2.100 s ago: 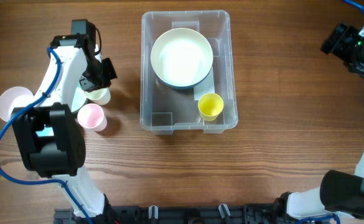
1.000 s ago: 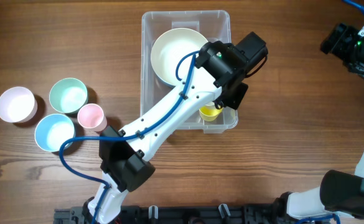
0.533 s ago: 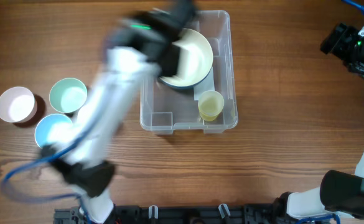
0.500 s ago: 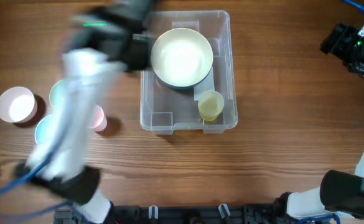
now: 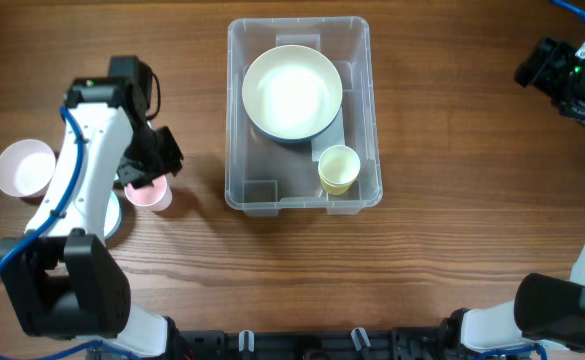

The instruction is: Pack container

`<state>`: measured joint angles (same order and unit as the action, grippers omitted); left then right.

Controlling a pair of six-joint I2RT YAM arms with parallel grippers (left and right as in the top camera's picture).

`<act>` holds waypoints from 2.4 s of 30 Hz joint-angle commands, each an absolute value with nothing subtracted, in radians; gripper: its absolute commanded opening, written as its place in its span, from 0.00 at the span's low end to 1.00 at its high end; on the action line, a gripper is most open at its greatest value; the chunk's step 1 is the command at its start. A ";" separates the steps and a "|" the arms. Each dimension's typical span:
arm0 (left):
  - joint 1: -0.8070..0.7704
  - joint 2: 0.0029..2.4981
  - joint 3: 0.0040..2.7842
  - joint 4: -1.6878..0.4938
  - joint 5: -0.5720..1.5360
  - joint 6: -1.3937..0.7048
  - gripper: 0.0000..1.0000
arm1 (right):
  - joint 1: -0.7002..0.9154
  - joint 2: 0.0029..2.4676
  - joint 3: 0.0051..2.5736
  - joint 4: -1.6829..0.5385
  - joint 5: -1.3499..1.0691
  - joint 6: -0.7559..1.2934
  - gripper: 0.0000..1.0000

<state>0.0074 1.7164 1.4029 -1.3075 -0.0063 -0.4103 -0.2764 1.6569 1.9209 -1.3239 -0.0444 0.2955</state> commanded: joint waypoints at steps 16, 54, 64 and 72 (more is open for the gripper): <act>0.002 1.710 1.227 -1.072 -0.088 -0.423 0.31 | -0.273 1.666 1.917 -1.328 -0.053 0.314 0.87; -0.846 1.821 1.794 -1.111 0.037 -0.091 0.04 | -0.273 1.666 1.917 -1.326 -0.053 0.315 0.88; -0.812 1.790 1.794 -1.123 -0.071 -0.163 0.94 | -0.273 1.666 1.917 -1.329 -0.053 0.314 0.88; -0.176 1.581 1.787 -1.299 -0.168 -0.390 1.00 | -0.273 1.666 1.917 -1.329 -0.053 0.315 0.88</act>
<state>-0.3519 1.5810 1.7916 -1.2747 -0.1482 -0.2810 -0.2764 1.6569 1.9205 -1.3281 -0.0444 0.3027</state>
